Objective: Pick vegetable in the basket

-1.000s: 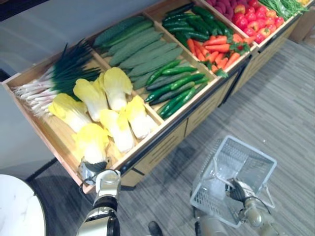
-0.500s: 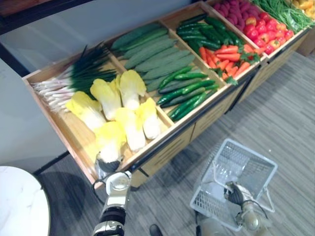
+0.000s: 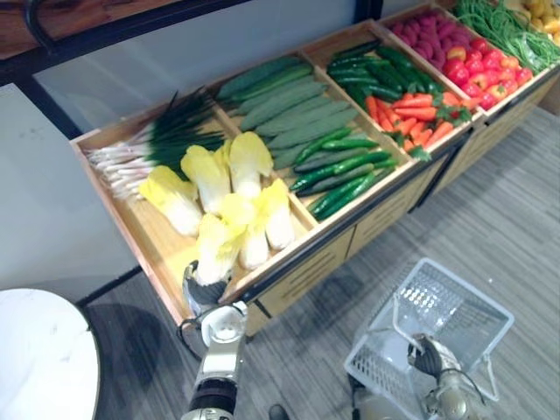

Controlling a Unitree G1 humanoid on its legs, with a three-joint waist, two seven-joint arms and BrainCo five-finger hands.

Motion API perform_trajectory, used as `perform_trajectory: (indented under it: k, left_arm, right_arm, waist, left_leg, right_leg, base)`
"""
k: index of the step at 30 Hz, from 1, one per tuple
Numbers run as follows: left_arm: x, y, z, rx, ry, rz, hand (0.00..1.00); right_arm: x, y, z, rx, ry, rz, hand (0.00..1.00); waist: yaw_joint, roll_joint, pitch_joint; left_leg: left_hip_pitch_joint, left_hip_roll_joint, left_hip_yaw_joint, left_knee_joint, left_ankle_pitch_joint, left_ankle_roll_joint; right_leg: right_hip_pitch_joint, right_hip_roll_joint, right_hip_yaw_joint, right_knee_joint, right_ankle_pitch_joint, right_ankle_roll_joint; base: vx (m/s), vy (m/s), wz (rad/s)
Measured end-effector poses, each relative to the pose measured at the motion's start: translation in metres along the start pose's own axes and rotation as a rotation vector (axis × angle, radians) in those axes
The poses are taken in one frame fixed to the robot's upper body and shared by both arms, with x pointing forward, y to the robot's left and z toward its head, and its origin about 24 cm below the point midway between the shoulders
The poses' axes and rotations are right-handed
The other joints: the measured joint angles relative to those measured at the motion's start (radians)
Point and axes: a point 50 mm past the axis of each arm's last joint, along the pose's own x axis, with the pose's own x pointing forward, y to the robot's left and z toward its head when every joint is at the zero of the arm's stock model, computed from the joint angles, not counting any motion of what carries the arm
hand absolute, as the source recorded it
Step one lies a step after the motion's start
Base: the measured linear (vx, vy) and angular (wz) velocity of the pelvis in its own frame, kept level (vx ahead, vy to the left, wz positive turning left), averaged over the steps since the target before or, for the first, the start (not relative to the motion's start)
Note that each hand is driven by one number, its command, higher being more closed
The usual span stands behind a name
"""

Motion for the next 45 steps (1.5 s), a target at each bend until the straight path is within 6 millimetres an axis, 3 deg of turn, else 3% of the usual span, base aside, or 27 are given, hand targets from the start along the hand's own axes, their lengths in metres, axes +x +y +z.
perform_trajectory:
  k: [1,10,22,28,37,45]
  left_arm:
    - [-0.001,0.001,-0.001,0.0,0.001,0.002,0.0]
    - [-0.004,0.006,-0.026,-0.012,0.135,0.027,0.0]
    - [0.007,0.014,-0.033,0.015,0.168,0.068,0.0]
    - [0.007,0.014,-0.004,-0.038,0.028,0.192,0.0]
    - [0.002,0.012,0.015,-0.122,-0.036,0.27,0.0]
    - [0.001,0.013,0.018,-0.169,-0.057,0.286,0.0]
  right_arm:
    - [0.0,0.0,0.0,0.0,0.0,0.001,1.0]
    - [-0.004,0.005,-0.001,-0.024,0.001,0.017,1.0]
    - [-0.008,0.012,-0.001,-0.014,-0.002,0.032,1.0]
    - [-0.011,0.015,-0.001,-0.013,-0.014,0.028,1.0]
    - [-0.012,0.019,0.005,-0.013,-0.055,0.032,1.0]
    - [-0.011,0.02,0.003,-0.016,-0.042,0.015,1.0]
  waist:
    - [0.0,0.0,-0.001]
    - [-0.001,-0.004,-0.019]
    - [-0.004,-0.013,-0.038]
    - [-0.004,-0.016,-0.04]
    - [-0.003,-0.019,-0.041]
    - [-0.005,-0.025,-0.039]
  left_leg:
    - [0.0,0.0,-0.001,0.0,0.0,0.001]
    - [0.001,0.0,-0.001,-0.008,0.003,0.004]
    - [0.007,-0.001,0.002,-0.013,0.005,0.006]
    - [0.007,-0.003,0.002,-0.013,0.005,0.006]
    - [0.007,-0.003,0.002,-0.013,0.005,0.006]
    - [0.0,-0.003,0.006,-0.013,0.005,0.006]
  right_leg:
    - [0.0,0.0,0.0,0.0,0.0,0.0]
    - [-0.001,0.003,-0.001,0.0,-0.001,-0.001]
    - [-0.001,0.003,0.003,0.0,-0.001,-0.001]
    - [-0.001,0.001,0.003,0.0,-0.001,-0.001]
    - [-0.001,0.001,0.003,0.0,-0.001,-0.001]
    - [-0.01,0.002,0.006,0.0,-0.001,-0.001]
  base:
    - [-0.02,-0.031,0.02]
    - [0.0,0.0,0.0]
    - [0.0,0.0,0.0]
    - [0.0,0.0,0.0]
    - [0.0,0.0,0.0]
    - [0.0,0.0,-0.01]
